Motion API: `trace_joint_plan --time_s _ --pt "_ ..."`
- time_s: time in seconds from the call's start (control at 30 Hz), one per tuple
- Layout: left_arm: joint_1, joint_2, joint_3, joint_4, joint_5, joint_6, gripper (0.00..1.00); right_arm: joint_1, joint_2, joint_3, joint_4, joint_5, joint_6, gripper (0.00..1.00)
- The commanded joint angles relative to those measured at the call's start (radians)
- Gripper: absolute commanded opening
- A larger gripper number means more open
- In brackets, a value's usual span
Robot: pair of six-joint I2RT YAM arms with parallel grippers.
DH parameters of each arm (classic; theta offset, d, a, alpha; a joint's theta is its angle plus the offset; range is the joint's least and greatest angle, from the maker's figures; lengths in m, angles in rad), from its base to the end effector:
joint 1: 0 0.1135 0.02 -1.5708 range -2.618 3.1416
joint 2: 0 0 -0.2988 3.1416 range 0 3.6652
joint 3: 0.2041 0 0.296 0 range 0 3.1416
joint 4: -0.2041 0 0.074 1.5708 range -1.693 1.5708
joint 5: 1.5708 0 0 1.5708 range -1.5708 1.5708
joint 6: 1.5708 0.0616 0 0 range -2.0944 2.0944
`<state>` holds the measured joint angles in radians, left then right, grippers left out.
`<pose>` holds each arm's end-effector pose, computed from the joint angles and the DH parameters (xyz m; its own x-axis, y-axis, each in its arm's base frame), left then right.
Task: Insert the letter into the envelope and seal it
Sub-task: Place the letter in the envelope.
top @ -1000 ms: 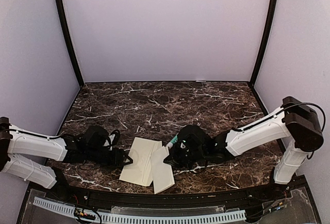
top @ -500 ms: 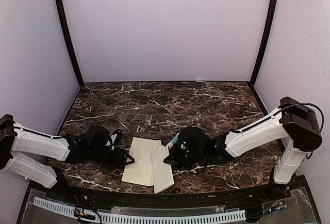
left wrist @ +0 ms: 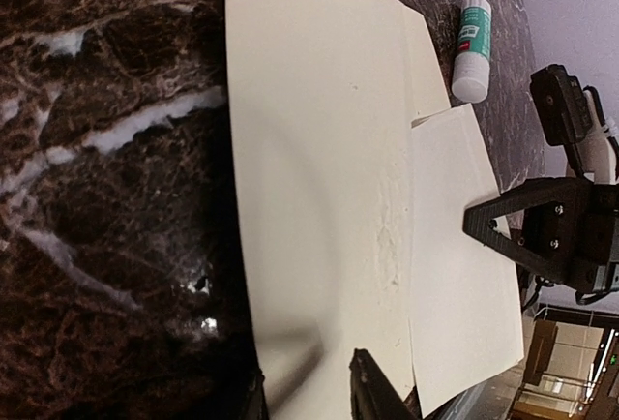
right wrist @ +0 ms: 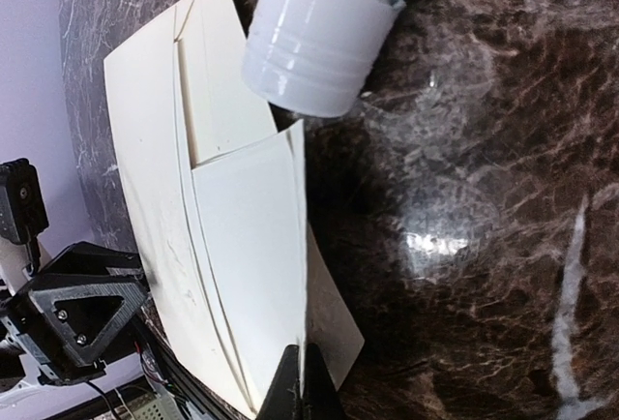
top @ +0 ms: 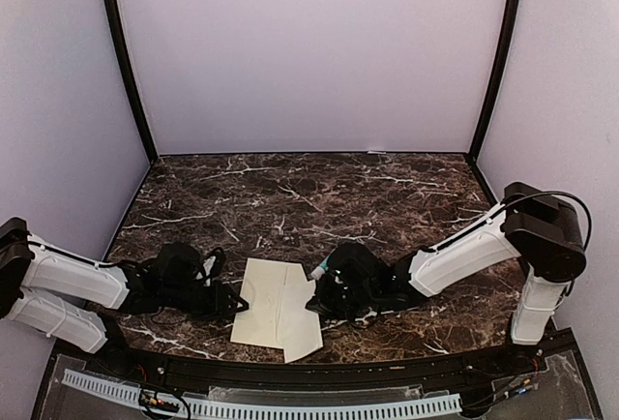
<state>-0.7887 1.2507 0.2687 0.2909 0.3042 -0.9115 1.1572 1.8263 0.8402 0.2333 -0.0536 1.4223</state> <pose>0.1555 -0.1827 0.1048 -0.9387 -0.1251 -0.3211 0.1592 0.6690 -0.7260 0.1595 0.3716 0.1014 -0.9605 0.2689 -0.0717 0.1342 0.6732 0.7272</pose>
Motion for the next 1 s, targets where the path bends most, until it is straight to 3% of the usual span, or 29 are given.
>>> trace_joint_plan --time_s 0.0,0.13,0.33,0.97 --pt "0.002 -0.005 -0.035 0.039 0.026 -0.036 0.26 -0.007 0.019 0.03 0.029 -0.002 -0.011 0.0" --pt "0.002 -0.018 -0.041 0.044 0.029 -0.044 0.19 -0.009 0.021 0.034 0.029 -0.001 -0.011 0.0" --pt "0.002 -0.04 -0.05 0.048 0.033 -0.047 0.0 -0.01 0.012 0.027 0.045 0.015 -0.008 0.0" --pt "0.002 -0.009 -0.06 0.047 0.059 -0.039 0.0 -0.026 0.032 0.088 0.04 0.165 -0.092 0.0"
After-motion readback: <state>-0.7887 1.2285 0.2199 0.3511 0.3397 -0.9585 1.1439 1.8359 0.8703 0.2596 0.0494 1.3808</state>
